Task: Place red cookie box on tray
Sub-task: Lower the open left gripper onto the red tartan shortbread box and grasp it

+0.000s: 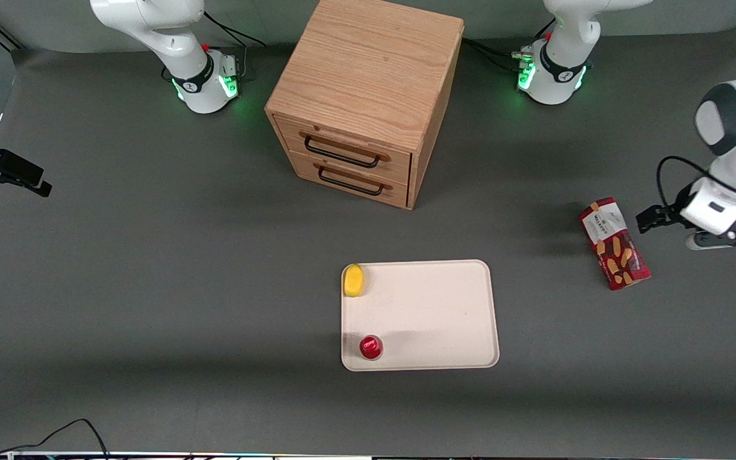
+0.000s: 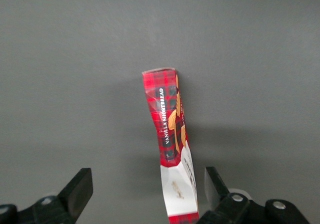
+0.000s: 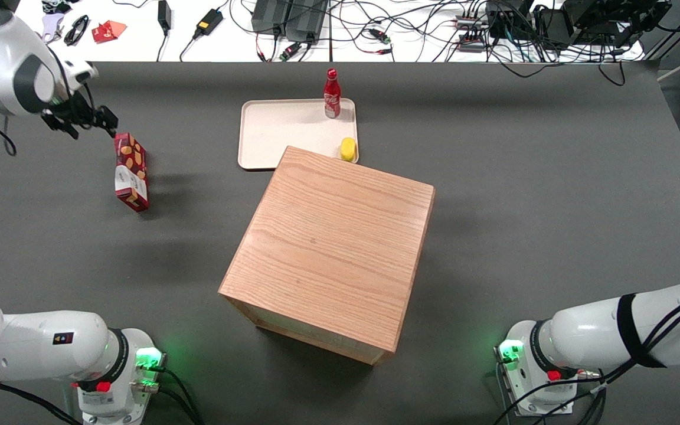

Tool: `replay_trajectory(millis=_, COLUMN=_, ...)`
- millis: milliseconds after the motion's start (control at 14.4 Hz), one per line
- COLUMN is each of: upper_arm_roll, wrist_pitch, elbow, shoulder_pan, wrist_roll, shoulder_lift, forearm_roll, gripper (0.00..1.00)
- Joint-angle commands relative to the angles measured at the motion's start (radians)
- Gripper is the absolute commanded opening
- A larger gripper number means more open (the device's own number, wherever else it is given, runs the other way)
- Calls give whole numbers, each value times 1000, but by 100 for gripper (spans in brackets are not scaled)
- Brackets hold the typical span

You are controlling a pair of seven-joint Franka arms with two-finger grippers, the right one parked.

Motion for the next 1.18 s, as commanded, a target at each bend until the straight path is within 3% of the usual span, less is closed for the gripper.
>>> replay_trajectory(millis=0, upper_arm_roll=-7, wrist_pitch=121, elbow=-50, shoulder_pan=8, wrist_roll=-4, shoulder_lift=59, forearm_roll=-3, gripper=100)
replay_trajectory(millis=277, upper_arm_roll=-7, wrist_pitch=274, elbow=-62, shoulder_pan=8, wrist_roll=-17, shoulder_lift=188, forearm_roll=-8, gripper=99)
replay_trajectory(millis=347, upper_arm_roll=-7, wrist_pitch=297, elbow=-62, shoulder_pan=6, wrist_roll=-21, shoulder_lift=211, forearm_roll=-17, gripper=91)
replay_trajectory(millis=485, upper_arm_roll=-9, wrist_pitch=340, elbow=-76, shoulder_pan=3, wrist_roll=-30, shoulder_lift=234, forearm_roll=-29, gripper=60)
replay_trajectory(millis=624, upper_arm_roll=-9, wrist_pitch=357, elbow=-88, shoulder_pan=3, wrist_roll=-30, shoulder_lift=237, forearm_roll=-31, gripper=15)
replay_trajectory(millis=693, upper_arm_roll=-10, wrist_pitch=356, elbow=-90, shoulder_pan=3, wrist_roll=-32, shoulder_lift=235, forearm_roll=-31, gripper=0)
replay_trajectory(millis=970, upper_arm_roll=-10, wrist_pitch=319, elbow=-90, shoulder_pan=3, wrist_roll=-33, shoulder_lift=199, forearm_roll=-32, gripper=0)
replay_trajectory(millis=1109, upper_arm_roll=-15, wrist_pitch=218, elbow=-75, shoulder_pan=-7, wrist_roll=-56, shoulder_lift=139, forearm_roll=-32, gripper=0)
